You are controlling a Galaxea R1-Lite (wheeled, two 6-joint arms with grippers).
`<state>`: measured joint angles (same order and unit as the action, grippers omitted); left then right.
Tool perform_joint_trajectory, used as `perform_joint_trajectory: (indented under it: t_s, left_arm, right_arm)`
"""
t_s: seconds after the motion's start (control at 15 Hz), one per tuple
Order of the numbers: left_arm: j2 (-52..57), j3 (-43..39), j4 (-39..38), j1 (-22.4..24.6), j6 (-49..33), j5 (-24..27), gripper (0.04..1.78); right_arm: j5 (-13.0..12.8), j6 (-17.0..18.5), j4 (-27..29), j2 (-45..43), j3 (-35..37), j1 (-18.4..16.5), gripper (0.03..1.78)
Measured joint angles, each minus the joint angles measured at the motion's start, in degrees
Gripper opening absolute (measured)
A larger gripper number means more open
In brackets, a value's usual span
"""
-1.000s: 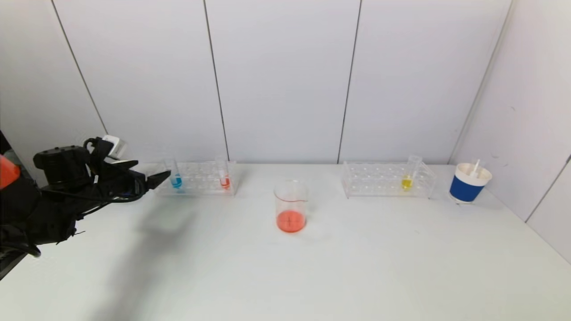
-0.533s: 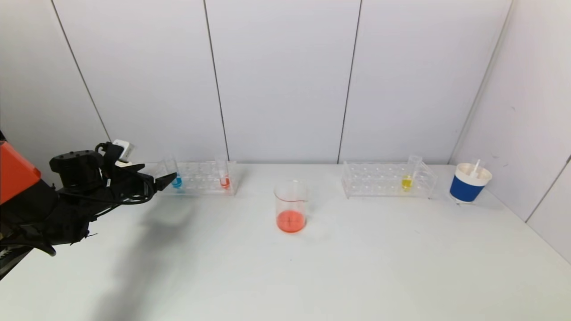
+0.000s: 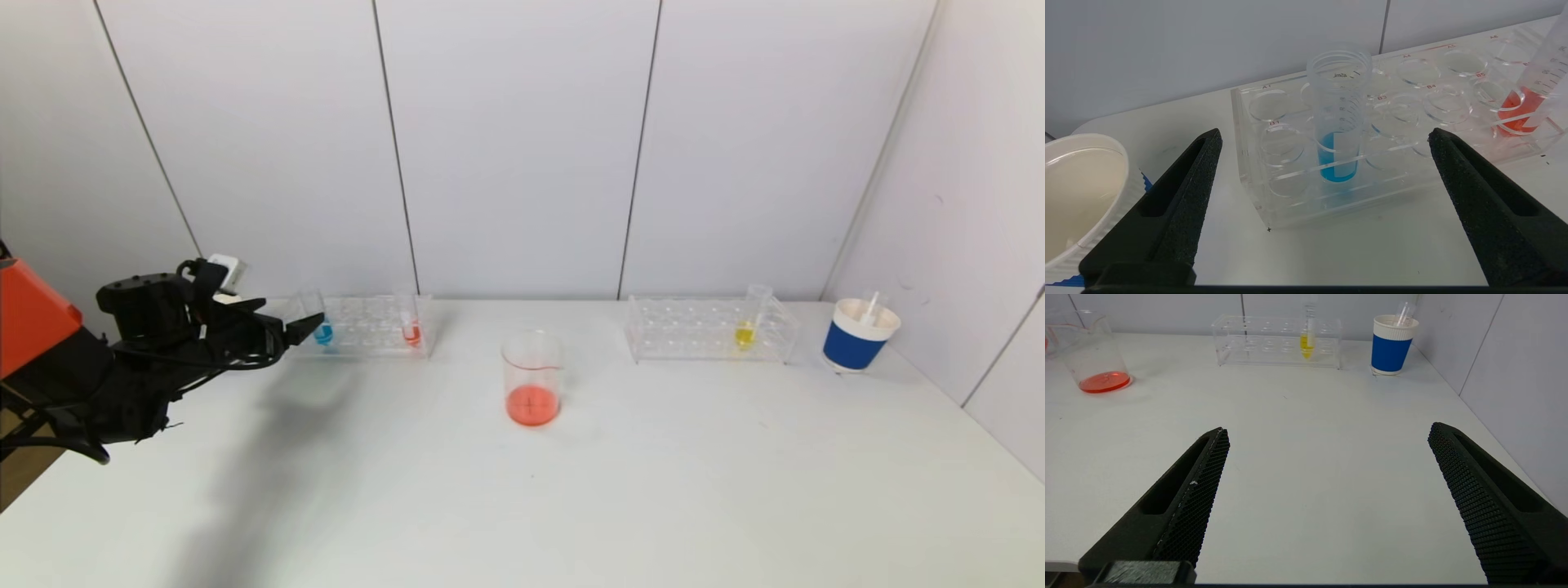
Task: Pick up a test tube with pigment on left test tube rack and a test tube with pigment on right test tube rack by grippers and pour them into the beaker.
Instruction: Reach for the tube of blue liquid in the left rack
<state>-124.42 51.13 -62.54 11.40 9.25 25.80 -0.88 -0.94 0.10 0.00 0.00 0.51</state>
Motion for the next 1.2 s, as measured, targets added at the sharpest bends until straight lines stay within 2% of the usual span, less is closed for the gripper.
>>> perform_joint_trajectory:
  t_s: [1.2]
  left_arm:
    - [2.6, 2.5, 4.5, -0.2, -1.1, -1.5, 1.76]
  right_arm:
    - [0.0, 0.0, 0.0, 0.0, 0.0, 0.0, 1.77]
